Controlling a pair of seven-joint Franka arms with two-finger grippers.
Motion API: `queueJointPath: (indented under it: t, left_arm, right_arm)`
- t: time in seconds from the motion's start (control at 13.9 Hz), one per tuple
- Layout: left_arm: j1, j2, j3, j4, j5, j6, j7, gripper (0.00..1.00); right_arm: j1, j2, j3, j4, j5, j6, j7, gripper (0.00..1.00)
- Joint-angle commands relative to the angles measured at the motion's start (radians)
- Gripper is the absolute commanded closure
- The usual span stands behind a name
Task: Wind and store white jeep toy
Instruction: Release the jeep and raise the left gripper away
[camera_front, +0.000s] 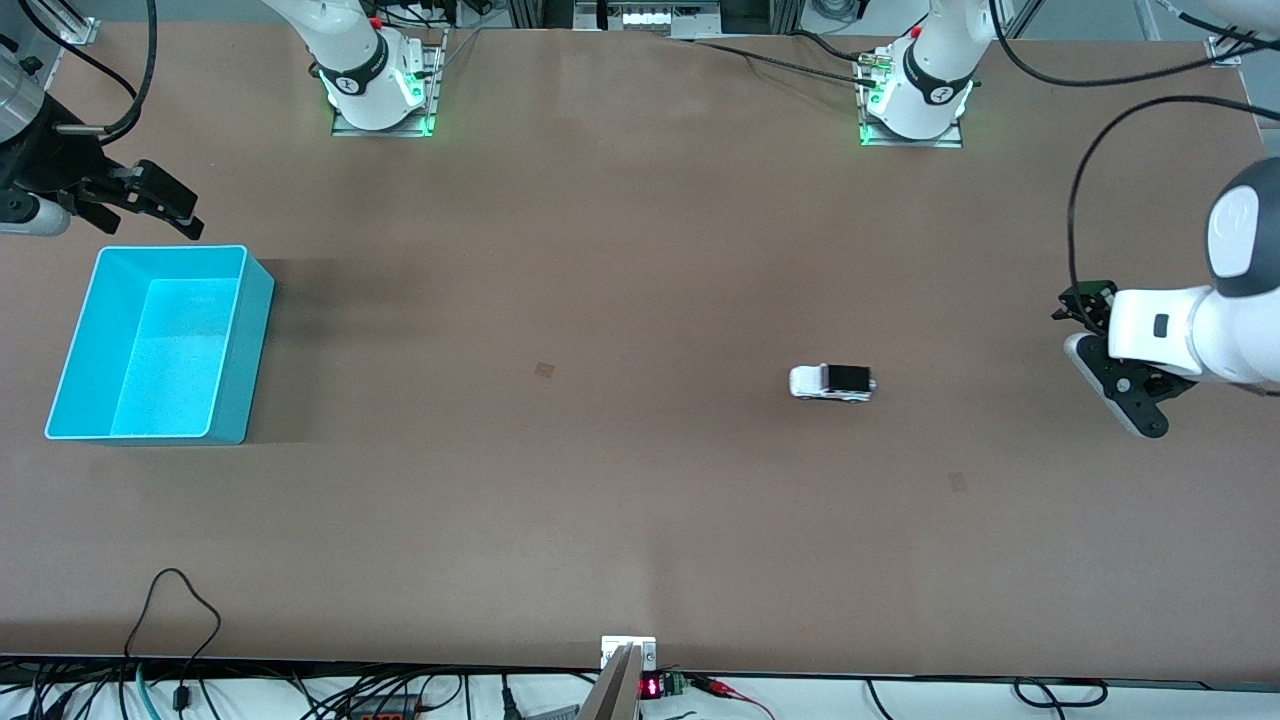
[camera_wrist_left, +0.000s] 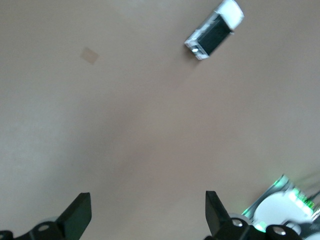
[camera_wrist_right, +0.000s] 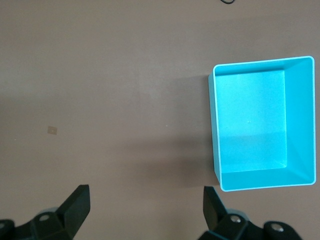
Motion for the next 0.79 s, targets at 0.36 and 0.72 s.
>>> queueJointPath:
  t: [0.36,0.72]
  left_arm:
    - [-0.07,-0.172,0.021,-0.124,0.004,0.007,-0.432,0.0]
    - [-0.116,-0.35,0.073,-0.291,0.001,0.165,-0.629,0.0]
  right_arm:
    - [0.007,-0.002,-0.006,0.005,-0.001,-0.009,-0.007,0.0]
    - [0.007,-0.001,-0.006,0.005,-0.001,-0.009,-0.007,0.0]
